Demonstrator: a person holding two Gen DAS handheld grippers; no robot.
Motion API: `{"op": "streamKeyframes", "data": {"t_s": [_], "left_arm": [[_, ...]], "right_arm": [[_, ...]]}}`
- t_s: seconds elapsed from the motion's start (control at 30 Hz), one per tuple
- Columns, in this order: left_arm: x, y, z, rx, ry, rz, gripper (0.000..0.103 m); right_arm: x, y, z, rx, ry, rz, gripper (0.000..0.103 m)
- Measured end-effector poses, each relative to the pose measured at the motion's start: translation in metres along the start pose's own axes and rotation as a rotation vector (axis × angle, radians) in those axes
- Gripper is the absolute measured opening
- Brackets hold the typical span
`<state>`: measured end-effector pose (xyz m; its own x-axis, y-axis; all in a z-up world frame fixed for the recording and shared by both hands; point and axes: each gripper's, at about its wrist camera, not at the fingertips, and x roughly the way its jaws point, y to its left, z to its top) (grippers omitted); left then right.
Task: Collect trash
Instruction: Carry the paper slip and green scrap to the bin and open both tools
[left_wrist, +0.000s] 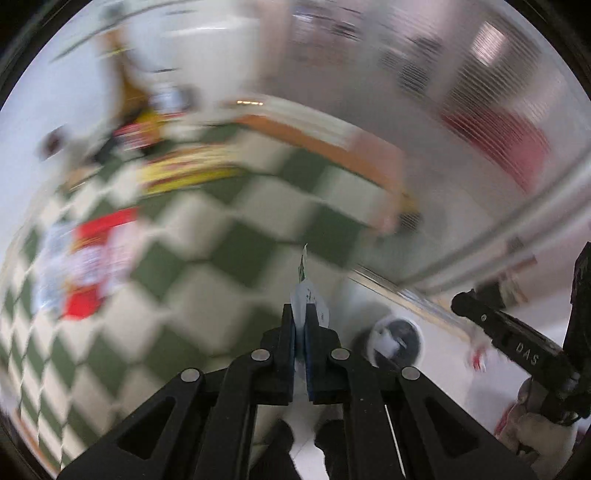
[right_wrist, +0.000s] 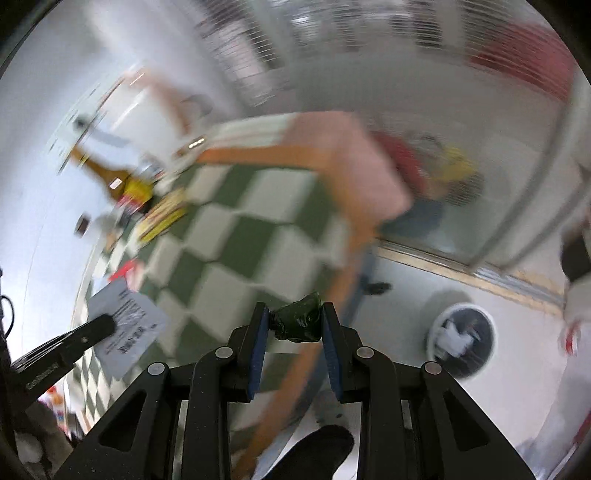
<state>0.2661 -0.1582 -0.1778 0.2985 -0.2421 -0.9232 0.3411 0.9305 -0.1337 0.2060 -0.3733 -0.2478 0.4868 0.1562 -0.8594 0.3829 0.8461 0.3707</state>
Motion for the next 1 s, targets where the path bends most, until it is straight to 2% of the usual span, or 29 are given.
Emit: {"op": "streamKeyframes", "data": {"t_s": [0.13,0.23,0.33,0.43,0.57,0.63,0.8,0.9,1.0], "left_arm": [[0.056,-0.112,0.005,0.155,0.072,-0.096,0.002],[0.106,-0.187,-0.005,0.254,0.133,-0.138,0.002],[0.166,-0.249,-0.026,0.331,0.205,-0.161,0.002],[0.233,-0.291,-0.050,0.371,0.285,-0.174,0.002],[0.323,-0.323,-0.081,0.382,0.385,-0.177,0.002],[0.381,-0.331,-0.098,0.362,0.458,-0.194,0.002],[0.490,-0.323,-0.132,0.323,0.562,-0.155,0.002],[0.526,-0.324,-0.148,0.335,0.585,-0.133,0.002],[0.542,-0.318,-0.159,0.359,0.590,-0.126,0.005]], "right_arm": [[-0.013,-0.108,-0.018,0.147,-0.014,-0.088,0.030],[-0.007,-0.197,-0.041,0.273,0.002,-0.160,0.030],[0.013,-0.277,-0.067,0.387,0.032,-0.202,0.030],[0.050,-0.344,-0.093,0.470,0.069,-0.226,0.030],[0.114,-0.415,-0.121,0.539,0.117,-0.227,0.030],[0.151,-0.442,-0.133,0.551,0.138,-0.222,0.030],[0.243,-0.482,-0.153,0.535,0.185,-0.212,0.030],[0.288,-0.492,-0.163,0.518,0.209,-0.213,0.030],[0.319,-0.497,-0.172,0.494,0.228,-0.221,0.030]]}}
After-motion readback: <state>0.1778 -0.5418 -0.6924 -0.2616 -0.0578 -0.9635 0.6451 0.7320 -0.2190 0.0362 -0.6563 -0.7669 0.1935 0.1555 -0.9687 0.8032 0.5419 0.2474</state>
